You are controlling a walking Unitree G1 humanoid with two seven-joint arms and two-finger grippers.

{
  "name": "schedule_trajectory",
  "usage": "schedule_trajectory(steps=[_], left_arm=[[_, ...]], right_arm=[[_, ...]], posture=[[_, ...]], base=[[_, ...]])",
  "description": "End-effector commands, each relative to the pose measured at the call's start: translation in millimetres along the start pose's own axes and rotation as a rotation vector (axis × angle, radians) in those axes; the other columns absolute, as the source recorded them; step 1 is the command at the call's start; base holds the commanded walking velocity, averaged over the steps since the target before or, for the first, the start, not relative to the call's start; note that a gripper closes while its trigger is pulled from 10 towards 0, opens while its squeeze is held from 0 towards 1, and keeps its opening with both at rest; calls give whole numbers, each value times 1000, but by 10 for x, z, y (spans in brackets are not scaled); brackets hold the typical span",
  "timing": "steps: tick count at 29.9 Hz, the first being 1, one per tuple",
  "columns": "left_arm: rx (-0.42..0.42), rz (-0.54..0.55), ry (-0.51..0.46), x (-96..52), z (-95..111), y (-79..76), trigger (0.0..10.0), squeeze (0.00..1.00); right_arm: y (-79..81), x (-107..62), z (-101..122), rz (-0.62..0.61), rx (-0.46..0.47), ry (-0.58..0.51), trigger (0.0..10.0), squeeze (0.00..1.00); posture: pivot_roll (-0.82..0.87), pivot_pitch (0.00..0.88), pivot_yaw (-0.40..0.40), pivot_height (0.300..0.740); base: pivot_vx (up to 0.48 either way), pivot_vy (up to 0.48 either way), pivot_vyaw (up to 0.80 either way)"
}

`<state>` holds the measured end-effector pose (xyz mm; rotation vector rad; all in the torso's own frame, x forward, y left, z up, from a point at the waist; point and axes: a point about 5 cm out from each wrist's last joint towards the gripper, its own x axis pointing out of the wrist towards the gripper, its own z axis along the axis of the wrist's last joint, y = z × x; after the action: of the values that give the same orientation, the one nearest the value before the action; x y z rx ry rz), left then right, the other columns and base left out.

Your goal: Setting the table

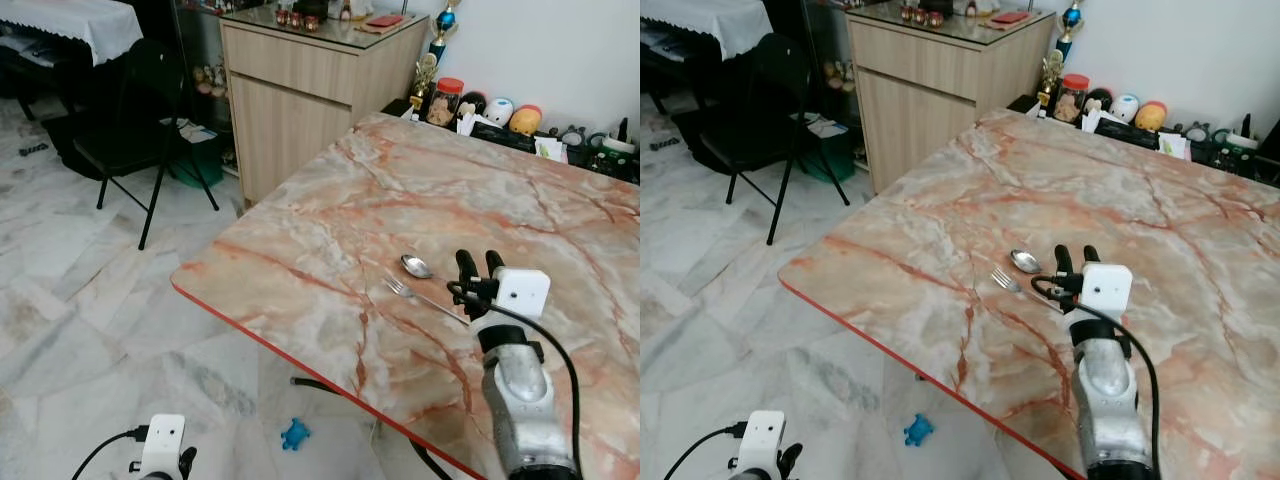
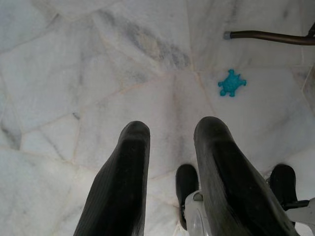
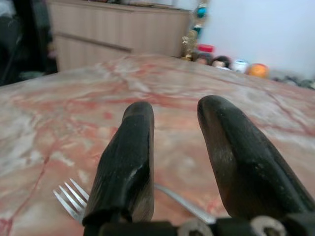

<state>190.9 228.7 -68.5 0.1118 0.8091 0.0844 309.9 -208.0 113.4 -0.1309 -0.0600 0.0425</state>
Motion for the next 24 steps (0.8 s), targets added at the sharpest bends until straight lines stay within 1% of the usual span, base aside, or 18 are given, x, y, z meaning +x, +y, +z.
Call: schedule_trajectory(steps=[1,3,5,6,8,10,11,12,14,18,19,20,21,22,23,24], left_arm=[[-6,-8,16,-3,-29,-22,10000,0],[-10,-11,16,-2,-26,-22,10000,0],[-9,-20,17,0,-22,-22,10000,0],[-10,-21,18,0,-21,-21,10000,0],[-12,-24,19,0,-21,-20,10000,0],[-13,-27,19,0,-20,-21,10000,0],[-14,-29,19,1,-19,-21,10000,0],[-14,-32,19,0,-20,-24,10000,0],[-13,-35,19,0,-20,-27,10000,0],[-13,-39,19,0,-20,-23,10000,0],[-15,-39,19,0,-20,-21,10000,0],[-16,-40,19,-1,-20,-20,10000,0],[-16,-40,19,-1,-20,-20,10000,0],[-17,-41,19,-1,-21,-20,10000,0],[-17,-41,19,-1,-21,-20,10000,0],[-18,-43,19,-1,-22,-23,10000,0]], right_arm=[[57,50,-7,105,-1,27,10000,0],[82,107,40,203,-23,34,10000,0],[73,224,91,297,-59,81,10000,0],[70,265,105,319,-55,96,10000,0],[99,326,105,401,-47,143,10000,0],[122,351,94,455,-64,173,10000,0],[137,370,65,486,-78,211,10000,0],[150,400,18,525,-108,275,10000,0],[156,421,-2,542,-127,309,10000,0],[144,462,14,573,-124,333,10000,0],[128,463,11,573,-128,342,10000,110],[116,465,10,572,-130,347,10000,110],[86,466,4,562,-131,355,10000,153],[43,465,-6,545,-127,365,10000,153],[43,465,-6,545,-127,365,10000,153],[-28,464,-24,528,-123,381,10000,161]], posture=[[110,0,-49,740],[107,0,-48,740],[107,0,-42,740],[106,0,-41,740],[106,0,-39,740],[109,0,-36,740],[109,0,-36,740],[113,0,-34,740],[114,0,-32,740],[115,0,-32,740],[116,0,-33,740],[116,0,-34,740],[117,0,-34,740],[117,0,-35,740],[117,0,-35,740],[115,0,-33,740]], base=[[0,0,0],[0,0,0],[0,0,0],[0,0,0],[0,0,0],[0,0,0],[0,0,0],[0,0,0],[0,0,0],[0,0,0],[0,0,0],[0,0,0],[0,0,0],[0,0,0],[0,0,0],[0,0,0]])
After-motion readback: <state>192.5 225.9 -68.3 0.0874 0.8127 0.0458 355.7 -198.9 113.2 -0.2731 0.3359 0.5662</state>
